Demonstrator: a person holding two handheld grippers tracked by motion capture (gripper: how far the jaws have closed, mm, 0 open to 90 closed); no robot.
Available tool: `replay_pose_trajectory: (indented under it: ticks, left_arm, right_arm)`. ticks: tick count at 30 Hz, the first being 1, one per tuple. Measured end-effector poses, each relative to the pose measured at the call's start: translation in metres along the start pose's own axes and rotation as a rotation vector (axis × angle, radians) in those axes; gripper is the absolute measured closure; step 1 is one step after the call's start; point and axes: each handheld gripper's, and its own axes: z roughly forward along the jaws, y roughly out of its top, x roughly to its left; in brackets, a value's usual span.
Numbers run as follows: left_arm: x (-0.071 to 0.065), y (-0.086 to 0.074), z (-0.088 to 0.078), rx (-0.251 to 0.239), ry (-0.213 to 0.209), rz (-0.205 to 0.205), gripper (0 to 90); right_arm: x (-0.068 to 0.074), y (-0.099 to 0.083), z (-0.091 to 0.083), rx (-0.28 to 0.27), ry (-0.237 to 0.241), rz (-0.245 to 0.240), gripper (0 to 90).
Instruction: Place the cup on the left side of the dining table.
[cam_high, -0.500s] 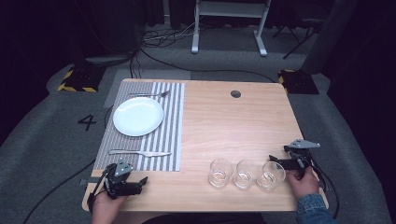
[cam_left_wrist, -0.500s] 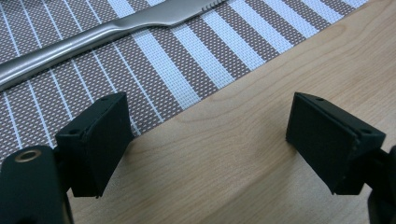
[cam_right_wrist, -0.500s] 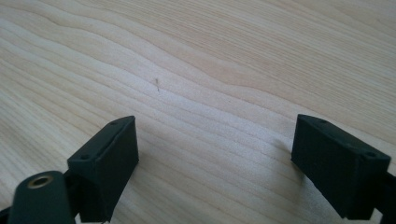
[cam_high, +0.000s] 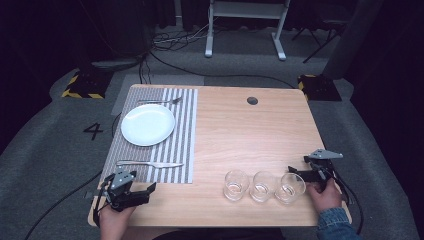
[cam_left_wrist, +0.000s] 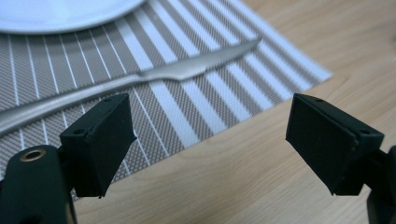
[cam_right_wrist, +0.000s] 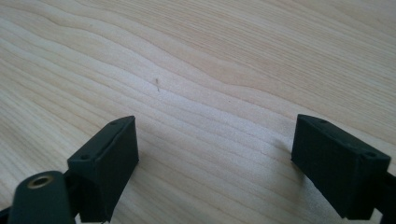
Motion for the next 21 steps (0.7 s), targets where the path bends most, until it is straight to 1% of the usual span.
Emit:
replay_pose_trajectory:
  ticks: [2,5,7,10,13,15,17,18,19,21]
  left_arm:
    - [-0.001,0.003,-0.003,-0.001,-0.003,-0.003,15.4]
    - [-0.004,0.007,-0.006,0.015,-0.012,0.000,15.4]
    - [-0.006,0.009,-0.007,0.012,-0.018,-0.003,15.4]
    - [-0.008,0.014,-0.012,-0.011,-0.023,-0.008,15.4]
    - [-0.010,0.019,-0.020,-0.052,-0.020,-0.021,15.5]
    - [-0.011,0.022,-0.024,-0.069,-0.007,-0.010,15.4]
    - [-0.014,0.025,-0.027,-0.073,0.015,0.018,15.6]
    - [-0.014,0.025,-0.027,-0.073,0.015,0.018,15.7]
    - [-0.016,0.027,-0.030,-0.078,0.025,0.028,15.7]
    - [-0.017,0.029,-0.034,-0.092,0.017,0.026,15.7]
  right_arm:
    - [0.000,0.000,0.000,0.000,0.000,0.000,14.8]
    - [0.000,0.000,0.000,0.000,0.000,-0.001,14.8]
    - [0.000,0.000,0.000,0.000,0.000,0.000,14.8]
    - [0.000,0.000,0.000,0.000,0.000,0.000,14.7]
    - [0.000,0.000,0.000,0.000,0.000,0.000,14.8]
    - [0.000,0.000,0.000,0.000,0.000,0.000,14.8]
    - [0.000,0.000,0.000,0.000,0.000,0.000,14.7]
    - [0.000,0.000,0.000,0.000,0.000,0.000,14.8]
    - [0.000,0.000,0.000,0.000,0.000,-0.001,14.7]
    - [0.000,0.000,0.000,0.000,0.000,-0.001,14.8]
